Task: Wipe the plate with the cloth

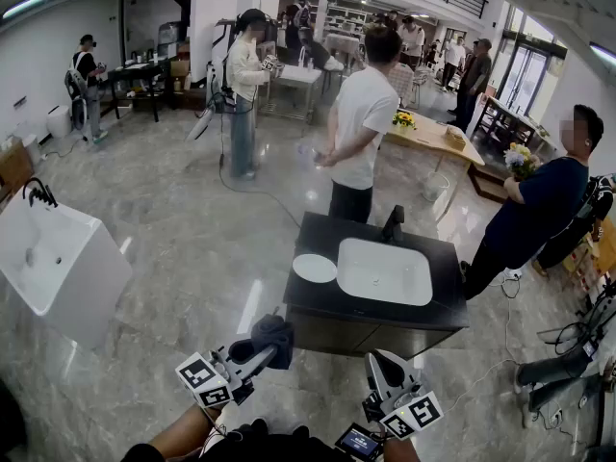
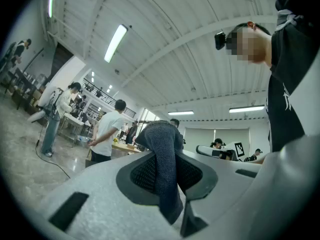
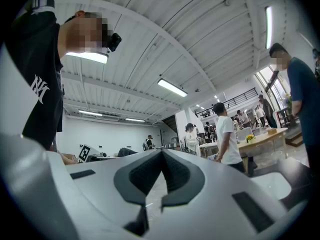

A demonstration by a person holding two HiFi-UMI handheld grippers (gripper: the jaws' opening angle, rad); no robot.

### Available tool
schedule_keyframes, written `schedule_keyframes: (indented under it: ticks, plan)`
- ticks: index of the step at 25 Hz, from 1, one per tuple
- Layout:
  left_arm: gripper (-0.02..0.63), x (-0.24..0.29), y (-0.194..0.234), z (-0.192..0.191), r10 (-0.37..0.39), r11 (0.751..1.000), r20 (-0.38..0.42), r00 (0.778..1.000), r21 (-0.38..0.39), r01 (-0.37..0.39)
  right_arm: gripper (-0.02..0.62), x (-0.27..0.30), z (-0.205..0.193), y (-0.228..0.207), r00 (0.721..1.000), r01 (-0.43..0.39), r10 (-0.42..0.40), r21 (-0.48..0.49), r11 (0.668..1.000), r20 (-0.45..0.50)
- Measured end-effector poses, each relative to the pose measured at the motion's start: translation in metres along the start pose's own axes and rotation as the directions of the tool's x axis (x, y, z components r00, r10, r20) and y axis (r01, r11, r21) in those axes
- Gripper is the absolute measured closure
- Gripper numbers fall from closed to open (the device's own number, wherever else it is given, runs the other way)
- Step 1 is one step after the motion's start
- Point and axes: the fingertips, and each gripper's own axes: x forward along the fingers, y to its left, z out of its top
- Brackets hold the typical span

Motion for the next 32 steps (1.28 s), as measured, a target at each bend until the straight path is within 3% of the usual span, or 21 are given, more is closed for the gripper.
schedule_keyframes:
  ticks: [11,19,27,32]
  plan:
    - [0.546,-0.016,0.021,0.007,-0.005,1.0,0.008,1.0,-0.015,0.005,0.592,0.026,-0.013,0.014,0.999,-0.016,0.015,-0.026,1.0,-0.032]
    - [0.546,-0.012,0.057,-0.005,-0.018,0.997,-0.06,0.998,-0.073,0.013,0.591,0.055,-0.048,-0.013,0.995,0.014,-0.005,0.094,0.995,-0.102]
    - [0.546,0.021,0.122,-0.026,-0.048,0.99,-0.092,0.995,-0.134,0.035,0.588,0.106,-0.077,-0.058,0.979,-0.008,0.019,0.056,0.998,-0.204]
    - [0.546,0.089,0.176,-0.052,-0.041,0.988,-0.125,0.991,-0.152,0.022,0.589,0.147,-0.113,-0.145,0.967,-0.002,0.025,0.091,0.996,-0.253]
